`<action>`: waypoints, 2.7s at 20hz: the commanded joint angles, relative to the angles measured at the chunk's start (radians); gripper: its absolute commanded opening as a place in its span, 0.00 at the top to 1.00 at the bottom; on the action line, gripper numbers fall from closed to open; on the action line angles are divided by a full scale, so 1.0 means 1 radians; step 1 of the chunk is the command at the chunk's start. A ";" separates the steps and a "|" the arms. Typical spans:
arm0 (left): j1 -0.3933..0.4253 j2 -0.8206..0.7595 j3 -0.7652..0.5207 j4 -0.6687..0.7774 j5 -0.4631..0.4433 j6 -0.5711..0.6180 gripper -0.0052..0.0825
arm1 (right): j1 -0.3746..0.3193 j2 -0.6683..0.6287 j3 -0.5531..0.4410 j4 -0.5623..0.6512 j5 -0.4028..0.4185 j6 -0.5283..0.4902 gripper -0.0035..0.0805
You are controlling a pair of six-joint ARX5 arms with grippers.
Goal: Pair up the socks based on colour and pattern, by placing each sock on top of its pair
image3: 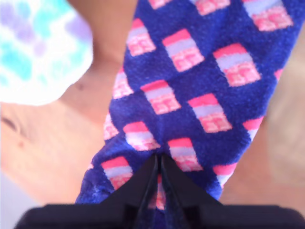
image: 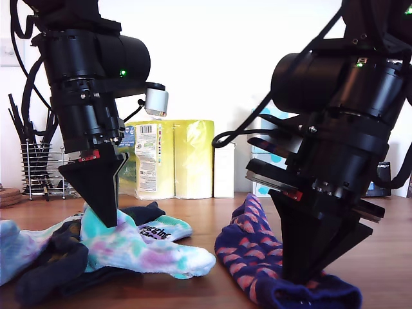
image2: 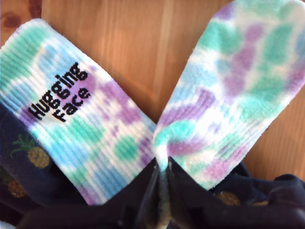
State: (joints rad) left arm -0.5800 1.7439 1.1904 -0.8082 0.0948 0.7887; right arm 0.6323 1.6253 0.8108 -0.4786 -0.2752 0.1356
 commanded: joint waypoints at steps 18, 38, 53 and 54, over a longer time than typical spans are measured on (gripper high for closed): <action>-0.001 0.030 -0.016 -0.003 0.001 -0.004 0.97 | 0.074 -0.142 -0.010 0.060 0.057 0.076 0.97; -0.001 0.030 -0.016 -0.007 0.001 -0.007 0.97 | -0.065 0.087 -0.010 0.217 0.206 -0.002 0.97; -0.008 0.029 -0.016 0.029 0.002 -0.031 0.95 | -0.102 -0.143 0.061 -0.027 0.169 -0.021 0.97; -0.014 0.029 -0.016 0.042 0.013 -0.030 0.95 | -0.102 -0.185 0.074 -0.065 0.153 -0.021 0.97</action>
State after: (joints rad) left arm -0.5831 1.7439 1.1904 -0.7792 0.1009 0.7628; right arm 0.5316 1.4693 0.8555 -0.5278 -0.1104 0.1085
